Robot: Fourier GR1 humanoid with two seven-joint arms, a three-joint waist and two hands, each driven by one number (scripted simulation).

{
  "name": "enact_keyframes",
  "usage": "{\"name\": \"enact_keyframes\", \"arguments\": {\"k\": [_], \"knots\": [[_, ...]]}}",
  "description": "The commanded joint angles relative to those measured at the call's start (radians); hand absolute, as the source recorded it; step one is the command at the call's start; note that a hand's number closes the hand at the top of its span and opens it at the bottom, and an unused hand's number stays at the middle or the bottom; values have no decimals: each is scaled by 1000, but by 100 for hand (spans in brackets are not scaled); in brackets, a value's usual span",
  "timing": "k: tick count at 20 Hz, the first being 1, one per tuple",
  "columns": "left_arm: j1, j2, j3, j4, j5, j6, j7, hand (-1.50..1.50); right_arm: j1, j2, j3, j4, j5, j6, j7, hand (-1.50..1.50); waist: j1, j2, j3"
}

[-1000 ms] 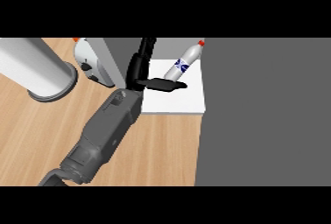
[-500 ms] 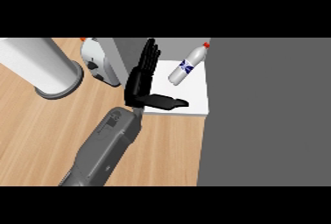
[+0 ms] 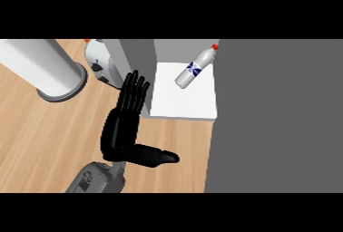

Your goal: Pick up the bottled water, place it into the cabinet and close the cabinet

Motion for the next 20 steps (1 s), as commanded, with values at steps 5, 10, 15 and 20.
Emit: {"name": "enact_keyframes", "arguments": {"k": [5, 10, 15, 20], "knots": [[295, 112, -96, -439, -27, 48, 85, -150, -15, -135, 101, -96, 87, 78, 164, 150, -12, 9, -2], [507, 230, 1, -545, 14, -21, -24, -150, -38, -196, 168, -98, 152, 155, 125, 150, -18, 11, -3], [684, 295, 41, -705, 60, -52, -33, -150, -63, -178, 285, -165, 252, 143, 161, 150, -14, 8, -3], [737, 333, 159, -730, 171, -135, -45, -150, -118, -122, 357, -137, 301, 138, 221, 150, -19, 13, -4]]}}
